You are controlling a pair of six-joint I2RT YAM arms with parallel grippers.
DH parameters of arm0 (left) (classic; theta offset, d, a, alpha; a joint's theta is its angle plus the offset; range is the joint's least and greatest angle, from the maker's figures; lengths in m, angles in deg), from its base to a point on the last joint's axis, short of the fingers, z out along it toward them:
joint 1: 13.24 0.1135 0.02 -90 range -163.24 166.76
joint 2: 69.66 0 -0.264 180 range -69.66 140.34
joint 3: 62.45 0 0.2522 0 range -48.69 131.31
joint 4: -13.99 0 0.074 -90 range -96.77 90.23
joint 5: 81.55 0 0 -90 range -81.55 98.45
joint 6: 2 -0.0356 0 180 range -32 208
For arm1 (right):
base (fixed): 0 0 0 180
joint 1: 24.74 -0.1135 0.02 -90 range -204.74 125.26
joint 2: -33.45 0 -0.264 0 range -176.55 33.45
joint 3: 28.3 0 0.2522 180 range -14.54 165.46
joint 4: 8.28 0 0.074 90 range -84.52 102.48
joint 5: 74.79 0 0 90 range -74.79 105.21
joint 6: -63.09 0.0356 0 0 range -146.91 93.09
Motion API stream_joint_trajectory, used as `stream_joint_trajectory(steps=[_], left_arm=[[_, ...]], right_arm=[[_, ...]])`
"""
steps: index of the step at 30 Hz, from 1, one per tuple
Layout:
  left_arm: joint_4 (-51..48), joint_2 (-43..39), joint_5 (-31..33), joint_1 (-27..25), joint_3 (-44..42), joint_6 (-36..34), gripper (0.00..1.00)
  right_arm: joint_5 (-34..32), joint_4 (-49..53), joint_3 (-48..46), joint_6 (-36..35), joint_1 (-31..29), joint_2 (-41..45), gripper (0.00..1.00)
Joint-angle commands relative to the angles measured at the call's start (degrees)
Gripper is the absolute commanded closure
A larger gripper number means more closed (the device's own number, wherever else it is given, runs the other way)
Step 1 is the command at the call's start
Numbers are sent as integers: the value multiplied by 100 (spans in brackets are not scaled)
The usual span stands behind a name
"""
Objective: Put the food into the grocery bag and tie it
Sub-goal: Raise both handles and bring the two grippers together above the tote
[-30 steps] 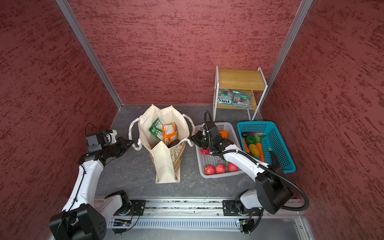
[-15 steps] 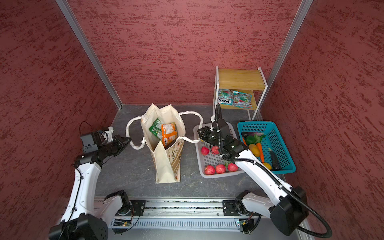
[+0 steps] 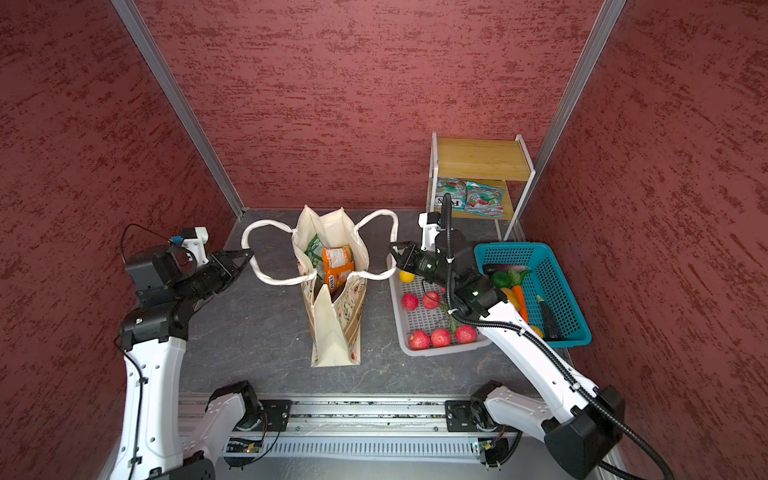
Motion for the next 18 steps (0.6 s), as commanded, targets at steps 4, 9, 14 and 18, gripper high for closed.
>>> stream_joint_trajectory(steps=[4, 9, 14, 18], left_arm=[[197, 471, 395, -1020, 890, 51, 100], [202, 836, 636, -1568, 1362, 33, 100], [153, 1083, 714, -1799, 1689, 9, 100], [200, 1309, 694, -2014, 1945, 57, 100]], right_arm=[[216, -106, 984, -438, -334, -467, 97], [140, 17, 1577, -670, -709, -943, 98], [48, 69, 1978, -842, -1063, -1304, 100], [19, 65, 2262, -963, -1366, -1645, 100]])
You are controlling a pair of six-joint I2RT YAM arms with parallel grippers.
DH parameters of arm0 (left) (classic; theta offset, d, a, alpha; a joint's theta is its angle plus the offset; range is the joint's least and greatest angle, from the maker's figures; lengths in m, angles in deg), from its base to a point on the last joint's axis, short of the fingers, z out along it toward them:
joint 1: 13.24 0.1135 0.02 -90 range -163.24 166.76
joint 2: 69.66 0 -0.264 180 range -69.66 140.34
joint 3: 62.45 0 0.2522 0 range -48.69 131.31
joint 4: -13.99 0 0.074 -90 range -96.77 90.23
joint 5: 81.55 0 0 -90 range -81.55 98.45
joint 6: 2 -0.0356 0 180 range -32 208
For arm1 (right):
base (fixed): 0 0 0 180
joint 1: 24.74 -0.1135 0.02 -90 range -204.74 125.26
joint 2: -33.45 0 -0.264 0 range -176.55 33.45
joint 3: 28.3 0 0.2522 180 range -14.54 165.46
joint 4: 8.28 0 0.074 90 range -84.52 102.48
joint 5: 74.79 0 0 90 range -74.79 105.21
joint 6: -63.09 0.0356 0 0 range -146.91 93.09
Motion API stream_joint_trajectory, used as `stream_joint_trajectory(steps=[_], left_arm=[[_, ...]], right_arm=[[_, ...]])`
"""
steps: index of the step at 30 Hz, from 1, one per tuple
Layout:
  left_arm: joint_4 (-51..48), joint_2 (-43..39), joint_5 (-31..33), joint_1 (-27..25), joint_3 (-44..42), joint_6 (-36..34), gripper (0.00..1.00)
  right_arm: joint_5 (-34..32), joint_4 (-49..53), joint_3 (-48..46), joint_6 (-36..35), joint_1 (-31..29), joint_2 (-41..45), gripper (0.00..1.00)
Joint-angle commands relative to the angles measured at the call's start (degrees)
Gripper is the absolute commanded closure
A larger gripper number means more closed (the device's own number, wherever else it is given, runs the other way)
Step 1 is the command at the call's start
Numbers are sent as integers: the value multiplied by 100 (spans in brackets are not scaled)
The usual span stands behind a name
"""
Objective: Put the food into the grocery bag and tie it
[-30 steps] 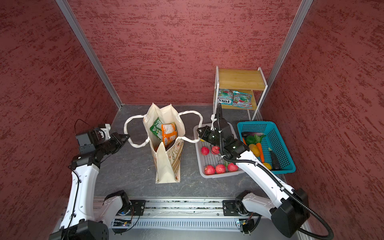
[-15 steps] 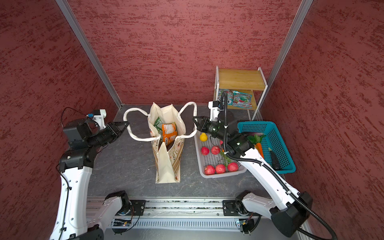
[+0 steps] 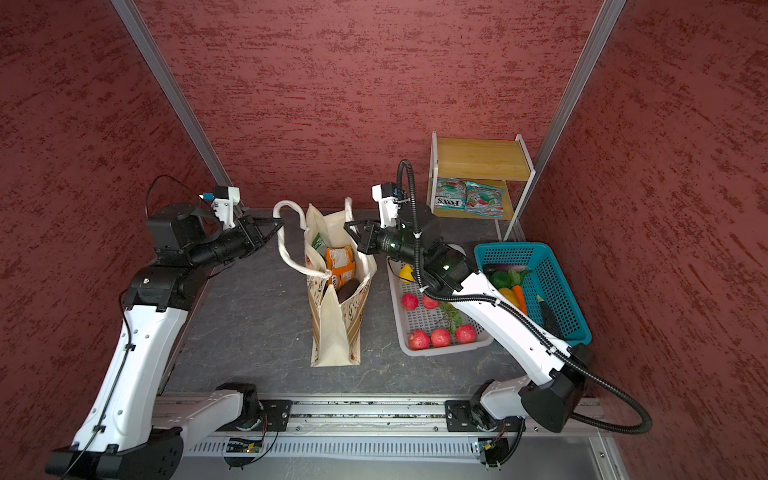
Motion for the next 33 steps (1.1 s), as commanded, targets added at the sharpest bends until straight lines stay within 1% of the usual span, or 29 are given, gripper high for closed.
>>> stream_joint_trajectory(steps=[1, 7, 10, 14, 17, 23, 29, 31, 33], left_arm=[[168, 120, 14, -216, 269, 16, 100], [350, 379, 108, -740, 516, 109, 100], [419, 441, 151, -1029, 526, 119, 100], [448, 380, 228, -1333, 419, 126, 100], [431, 288, 268, -1466, 331, 128, 100], [418, 62, 318, -1664, 116, 183, 100], [224, -156, 288, -1737, 8, 162, 100], [194, -251, 267, -1753, -32, 172, 93], [178, -325, 252, -1755, -80, 182, 89]], right_arm=[[10, -66, 341, -227, -262, -205, 100], [138, -126, 669, -304, -595, -821, 100], [190, -259, 692, -300, -624, -1010, 100], [94, -415, 739, -392, -624, -1125, 100], [39, -474, 868, -470, -602, -1214, 100], [162, -847, 1044, -361, -465, -1378, 100], [188, -1280, 1035, -217, -286, -1358, 100], [196, -1351, 1026, -185, -264, -1353, 100], [214, -1424, 1004, -154, -255, -1377, 100]])
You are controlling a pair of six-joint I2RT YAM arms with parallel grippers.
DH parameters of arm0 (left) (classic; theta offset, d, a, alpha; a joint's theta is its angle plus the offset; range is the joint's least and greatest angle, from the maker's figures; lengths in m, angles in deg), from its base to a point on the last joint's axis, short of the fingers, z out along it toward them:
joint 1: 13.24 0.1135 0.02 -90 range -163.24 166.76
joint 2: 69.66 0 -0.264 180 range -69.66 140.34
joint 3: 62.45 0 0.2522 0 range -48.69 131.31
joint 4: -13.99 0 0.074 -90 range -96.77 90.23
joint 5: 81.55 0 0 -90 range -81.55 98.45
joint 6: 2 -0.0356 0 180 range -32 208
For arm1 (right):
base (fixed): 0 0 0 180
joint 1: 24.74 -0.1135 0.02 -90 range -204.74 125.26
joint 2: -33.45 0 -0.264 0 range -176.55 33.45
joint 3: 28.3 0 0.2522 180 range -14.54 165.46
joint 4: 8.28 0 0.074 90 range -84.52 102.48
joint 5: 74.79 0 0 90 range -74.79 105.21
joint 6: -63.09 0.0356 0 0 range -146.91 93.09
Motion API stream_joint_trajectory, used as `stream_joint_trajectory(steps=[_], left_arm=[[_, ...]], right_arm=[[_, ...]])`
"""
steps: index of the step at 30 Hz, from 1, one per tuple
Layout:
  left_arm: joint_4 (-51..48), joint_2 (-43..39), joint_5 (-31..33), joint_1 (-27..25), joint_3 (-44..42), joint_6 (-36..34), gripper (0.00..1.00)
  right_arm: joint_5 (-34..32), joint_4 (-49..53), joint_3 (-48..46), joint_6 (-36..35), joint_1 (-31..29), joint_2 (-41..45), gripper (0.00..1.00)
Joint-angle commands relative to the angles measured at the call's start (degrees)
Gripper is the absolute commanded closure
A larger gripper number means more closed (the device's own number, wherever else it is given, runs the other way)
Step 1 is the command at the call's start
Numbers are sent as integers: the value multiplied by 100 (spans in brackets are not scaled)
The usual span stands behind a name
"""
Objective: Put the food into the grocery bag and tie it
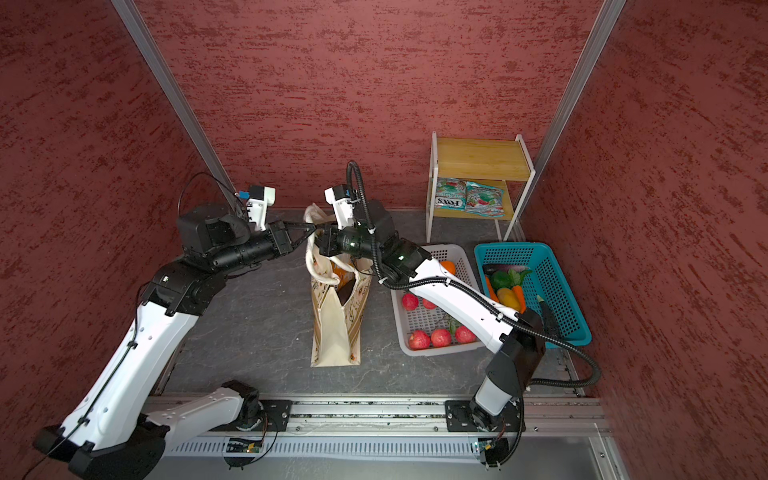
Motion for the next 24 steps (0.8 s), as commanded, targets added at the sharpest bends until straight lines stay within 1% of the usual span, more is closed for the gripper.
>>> stream_joint_trajectory(steps=[1, 5, 9, 12, 14, 16, 17, 21, 24], left_arm=[[-46, -243, -299, -102, -27, -17, 88], [-109, -263, -361, -102, -27, -29, 86], [-151, -308, -460, -113, -79, -19, 77], [-222, -404, -429, -111, -122, -78, 64], [-245, -502, -389, -106, -159, -119, 49], [-299, -592, -320, -94, -169, -159, 39], [-335, -637, -279, -72, -158, -176, 35], [-364, -846, -116, 109, -188, -131, 30], [-305, -994, -117, 412, -258, 26, 29]], right_arm=[[-48, -726, 200, 102, 99, -42, 100], [9, -871, 158, 168, 108, -77, 100], [-34, -1040, 147, 204, 126, -73, 100], [-61, -1187, 130, 248, 154, -60, 100], [-70, -1272, 145, 261, 175, -79, 100], [-29, -1251, 217, 261, 196, -116, 100], [-13, -1240, 247, 261, 208, -133, 100], [32, -1274, 262, 300, 222, -156, 100], [78, -1285, 262, 323, 222, -181, 100]])
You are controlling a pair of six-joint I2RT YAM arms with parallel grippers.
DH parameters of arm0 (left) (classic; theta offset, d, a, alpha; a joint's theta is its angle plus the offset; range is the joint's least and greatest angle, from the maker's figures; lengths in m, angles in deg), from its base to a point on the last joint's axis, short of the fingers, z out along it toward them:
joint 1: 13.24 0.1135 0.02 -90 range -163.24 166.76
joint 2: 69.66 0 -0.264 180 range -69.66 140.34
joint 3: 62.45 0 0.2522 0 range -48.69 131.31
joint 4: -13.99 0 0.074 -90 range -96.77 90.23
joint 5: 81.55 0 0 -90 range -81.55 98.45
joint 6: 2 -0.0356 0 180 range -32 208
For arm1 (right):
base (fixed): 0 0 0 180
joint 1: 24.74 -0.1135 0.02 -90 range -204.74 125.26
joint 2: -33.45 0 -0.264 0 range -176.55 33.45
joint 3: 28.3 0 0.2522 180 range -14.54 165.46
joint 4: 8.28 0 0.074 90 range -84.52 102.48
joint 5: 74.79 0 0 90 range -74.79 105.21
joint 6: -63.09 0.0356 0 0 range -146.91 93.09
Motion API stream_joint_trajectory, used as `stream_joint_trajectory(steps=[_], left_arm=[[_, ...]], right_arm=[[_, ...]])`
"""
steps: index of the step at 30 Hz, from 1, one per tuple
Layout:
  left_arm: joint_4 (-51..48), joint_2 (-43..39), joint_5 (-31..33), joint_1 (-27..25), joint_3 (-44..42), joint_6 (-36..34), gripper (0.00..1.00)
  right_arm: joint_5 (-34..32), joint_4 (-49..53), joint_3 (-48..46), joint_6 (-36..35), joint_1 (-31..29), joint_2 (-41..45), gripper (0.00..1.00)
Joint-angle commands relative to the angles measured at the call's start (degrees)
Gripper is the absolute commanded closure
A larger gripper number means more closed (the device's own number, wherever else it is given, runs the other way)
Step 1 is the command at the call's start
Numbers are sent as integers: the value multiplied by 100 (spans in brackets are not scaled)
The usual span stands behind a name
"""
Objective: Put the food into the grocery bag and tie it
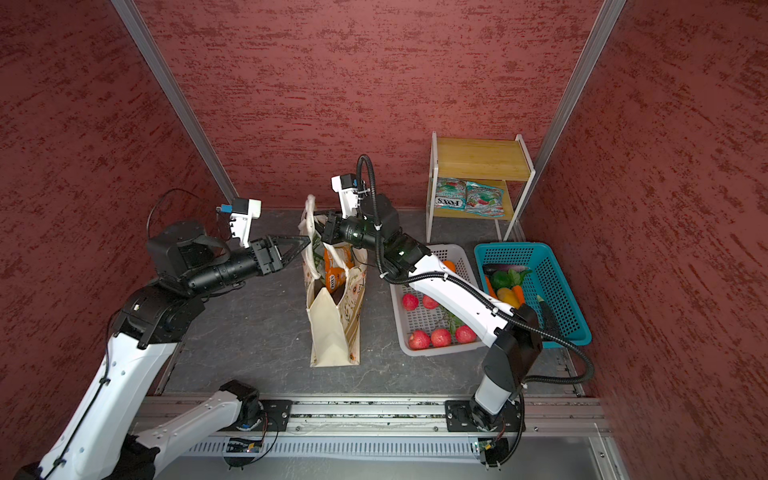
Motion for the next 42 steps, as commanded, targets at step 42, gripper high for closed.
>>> stream_joint_trajectory(steps=[42], left_arm=[[1560, 1246, -931, 823, -294, 904, 54]], right_arm=[[668, 549, -310, -333, -289, 222, 100]])
